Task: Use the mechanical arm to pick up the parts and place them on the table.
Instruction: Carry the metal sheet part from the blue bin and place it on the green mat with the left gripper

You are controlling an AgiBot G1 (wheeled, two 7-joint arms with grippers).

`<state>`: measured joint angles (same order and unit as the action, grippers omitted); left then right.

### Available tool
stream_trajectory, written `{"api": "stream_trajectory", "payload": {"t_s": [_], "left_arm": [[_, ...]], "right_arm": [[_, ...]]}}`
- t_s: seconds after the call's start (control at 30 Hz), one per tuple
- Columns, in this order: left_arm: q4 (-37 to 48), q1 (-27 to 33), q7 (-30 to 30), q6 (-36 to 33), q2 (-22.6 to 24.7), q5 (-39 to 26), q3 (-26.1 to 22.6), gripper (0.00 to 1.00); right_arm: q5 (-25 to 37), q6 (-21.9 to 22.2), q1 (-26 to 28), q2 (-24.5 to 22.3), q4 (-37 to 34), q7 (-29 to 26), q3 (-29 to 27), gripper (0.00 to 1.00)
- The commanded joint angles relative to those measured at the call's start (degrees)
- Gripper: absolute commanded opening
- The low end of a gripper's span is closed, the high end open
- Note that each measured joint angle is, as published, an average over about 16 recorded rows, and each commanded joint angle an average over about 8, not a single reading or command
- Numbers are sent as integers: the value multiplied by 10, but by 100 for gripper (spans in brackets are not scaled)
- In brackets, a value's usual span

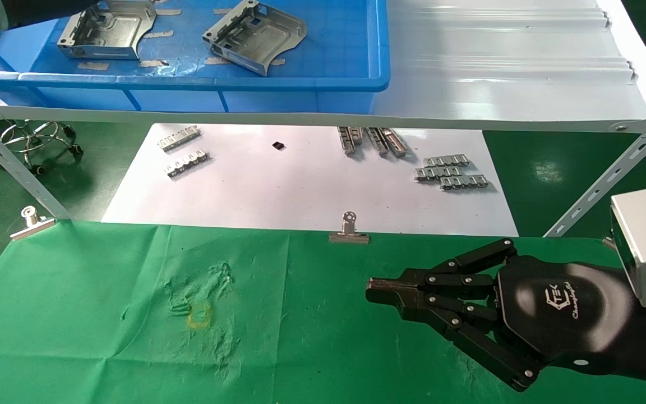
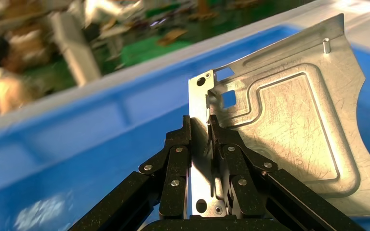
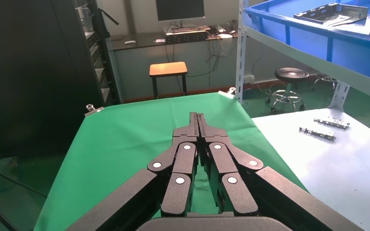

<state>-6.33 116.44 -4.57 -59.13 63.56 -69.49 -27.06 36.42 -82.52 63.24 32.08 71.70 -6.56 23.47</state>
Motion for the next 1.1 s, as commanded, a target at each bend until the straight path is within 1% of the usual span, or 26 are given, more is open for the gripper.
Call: {"api": "stream_trajectory", "payload": {"t_s": [0.03,0.23,0.33,0.43,0.6,0.83,1.1], "left_arm": [[-13,-1,-16,-39,-11,10,6,0],[-42,-17,-86,-209,-51,44,23,0],[-46,-23,-117,-266,-64,48,23,0],[-53,-31,-142,-303,-75,49,19,0],[-93,-58,-171,-325,-96,56,2,0],[-198,-115,-201,-326,-145,94,-35,0],[-345,-196,-238,-326,-217,156,-107,0]], "right_arm": [[0,0,0,0,0,0,0,0],[0,0,0,0,0,0,0,0],[0,0,0,0,0,0,0,0],[0,0,0,0,0,0,0,0],[0,0,0,0,0,0,0,0],[0,0,0,0,0,0,0,0],[0,0,0,0,0,0,0,0]]}}
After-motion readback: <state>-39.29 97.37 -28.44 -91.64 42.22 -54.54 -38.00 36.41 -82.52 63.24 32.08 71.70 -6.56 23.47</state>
